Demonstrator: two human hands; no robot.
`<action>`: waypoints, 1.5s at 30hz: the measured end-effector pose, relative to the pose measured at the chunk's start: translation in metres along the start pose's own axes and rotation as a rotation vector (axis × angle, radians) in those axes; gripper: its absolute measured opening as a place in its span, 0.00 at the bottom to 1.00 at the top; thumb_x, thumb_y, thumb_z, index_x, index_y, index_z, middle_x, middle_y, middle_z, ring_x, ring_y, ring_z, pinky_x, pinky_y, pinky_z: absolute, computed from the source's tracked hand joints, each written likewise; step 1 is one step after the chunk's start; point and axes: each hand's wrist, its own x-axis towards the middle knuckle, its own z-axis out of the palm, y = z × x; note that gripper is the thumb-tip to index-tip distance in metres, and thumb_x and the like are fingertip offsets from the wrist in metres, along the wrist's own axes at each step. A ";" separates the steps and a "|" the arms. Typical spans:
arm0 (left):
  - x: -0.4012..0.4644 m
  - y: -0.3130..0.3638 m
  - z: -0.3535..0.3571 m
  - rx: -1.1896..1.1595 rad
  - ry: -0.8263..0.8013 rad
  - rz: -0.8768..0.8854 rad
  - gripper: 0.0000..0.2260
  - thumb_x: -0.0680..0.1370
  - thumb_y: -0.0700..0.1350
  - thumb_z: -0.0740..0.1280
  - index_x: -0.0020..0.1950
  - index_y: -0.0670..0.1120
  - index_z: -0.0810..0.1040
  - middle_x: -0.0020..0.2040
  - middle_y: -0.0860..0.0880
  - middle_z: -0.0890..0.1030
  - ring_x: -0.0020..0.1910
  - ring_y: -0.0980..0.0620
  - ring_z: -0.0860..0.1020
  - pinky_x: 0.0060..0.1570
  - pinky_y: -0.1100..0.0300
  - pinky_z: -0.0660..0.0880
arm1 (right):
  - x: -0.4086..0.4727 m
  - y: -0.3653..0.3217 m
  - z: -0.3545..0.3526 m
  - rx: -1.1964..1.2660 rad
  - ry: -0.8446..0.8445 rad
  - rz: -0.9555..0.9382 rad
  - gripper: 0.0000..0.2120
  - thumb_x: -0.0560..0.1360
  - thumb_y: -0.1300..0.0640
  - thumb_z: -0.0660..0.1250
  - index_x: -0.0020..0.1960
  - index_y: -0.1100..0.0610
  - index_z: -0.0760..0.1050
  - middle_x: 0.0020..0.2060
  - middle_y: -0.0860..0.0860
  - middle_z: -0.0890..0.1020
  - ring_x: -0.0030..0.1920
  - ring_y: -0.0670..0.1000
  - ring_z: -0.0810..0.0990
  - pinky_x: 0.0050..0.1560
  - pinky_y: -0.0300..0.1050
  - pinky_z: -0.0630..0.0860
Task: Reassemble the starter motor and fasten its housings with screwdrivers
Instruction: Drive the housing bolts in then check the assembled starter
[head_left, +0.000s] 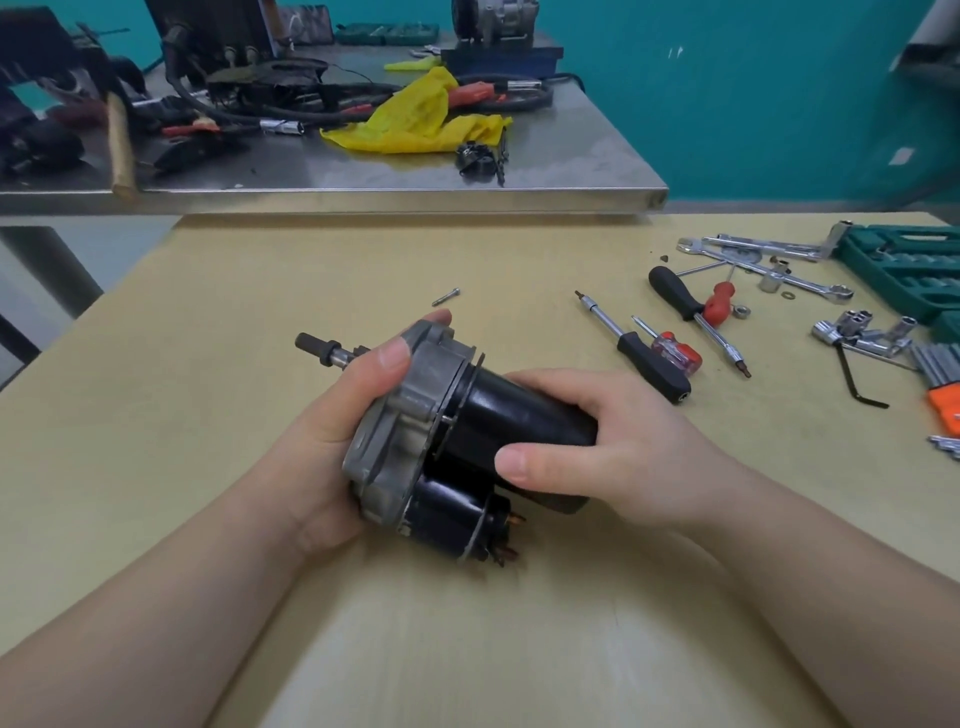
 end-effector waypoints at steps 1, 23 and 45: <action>-0.001 0.000 0.001 -0.001 -0.008 -0.002 0.44 0.66 0.66 0.82 0.79 0.54 0.74 0.73 0.37 0.79 0.69 0.36 0.80 0.65 0.39 0.79 | 0.000 -0.002 0.000 0.008 -0.007 0.005 0.23 0.72 0.41 0.78 0.65 0.45 0.82 0.50 0.49 0.88 0.50 0.50 0.87 0.47 0.49 0.83; 0.007 0.011 -0.005 0.039 -0.098 -0.265 0.31 0.67 0.69 0.81 0.62 0.52 0.88 0.65 0.43 0.86 0.63 0.42 0.85 0.61 0.46 0.82 | 0.001 -0.004 0.002 -0.081 -0.043 0.151 0.24 0.64 0.33 0.79 0.51 0.48 0.82 0.39 0.46 0.84 0.39 0.47 0.84 0.40 0.48 0.80; 0.005 -0.001 0.007 0.058 0.030 0.175 0.35 0.66 0.61 0.82 0.66 0.44 0.79 0.65 0.42 0.77 0.60 0.38 0.76 0.69 0.36 0.71 | -0.004 -0.002 0.018 0.111 0.053 0.087 0.23 0.66 0.43 0.82 0.59 0.49 0.84 0.46 0.50 0.88 0.44 0.52 0.88 0.42 0.45 0.82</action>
